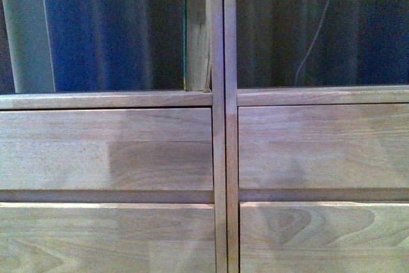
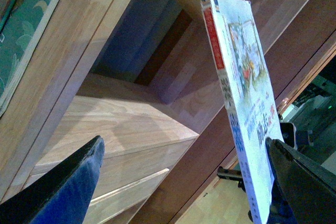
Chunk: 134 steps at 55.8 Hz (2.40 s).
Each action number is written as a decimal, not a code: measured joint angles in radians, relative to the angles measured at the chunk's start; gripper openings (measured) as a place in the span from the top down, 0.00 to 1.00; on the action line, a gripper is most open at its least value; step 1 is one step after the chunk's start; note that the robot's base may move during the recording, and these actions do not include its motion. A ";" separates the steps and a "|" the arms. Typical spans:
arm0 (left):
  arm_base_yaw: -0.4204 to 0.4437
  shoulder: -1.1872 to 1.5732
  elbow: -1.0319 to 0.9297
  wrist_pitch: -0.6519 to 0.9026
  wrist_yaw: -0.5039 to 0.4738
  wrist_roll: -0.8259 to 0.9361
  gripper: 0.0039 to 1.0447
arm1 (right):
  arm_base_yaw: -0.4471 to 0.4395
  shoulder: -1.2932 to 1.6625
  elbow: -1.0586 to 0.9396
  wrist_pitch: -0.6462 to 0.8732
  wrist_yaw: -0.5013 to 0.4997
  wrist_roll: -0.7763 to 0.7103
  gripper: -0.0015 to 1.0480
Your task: Organize books on shelf
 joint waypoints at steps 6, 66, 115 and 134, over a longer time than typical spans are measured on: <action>-0.025 0.017 0.021 -0.009 -0.005 -0.002 0.07 | 0.008 -0.045 -0.066 0.101 -0.053 0.035 0.93; -0.038 -0.016 -0.065 0.278 0.163 -0.117 0.07 | 0.034 -0.082 -0.138 0.206 -0.132 0.105 0.93; 0.032 -0.080 -0.167 0.474 0.251 -0.224 0.07 | -0.082 0.099 0.116 0.135 -0.051 0.185 0.93; 0.037 -0.080 -0.167 0.518 0.263 -0.262 0.07 | -0.056 0.080 0.105 0.083 -0.054 0.142 0.93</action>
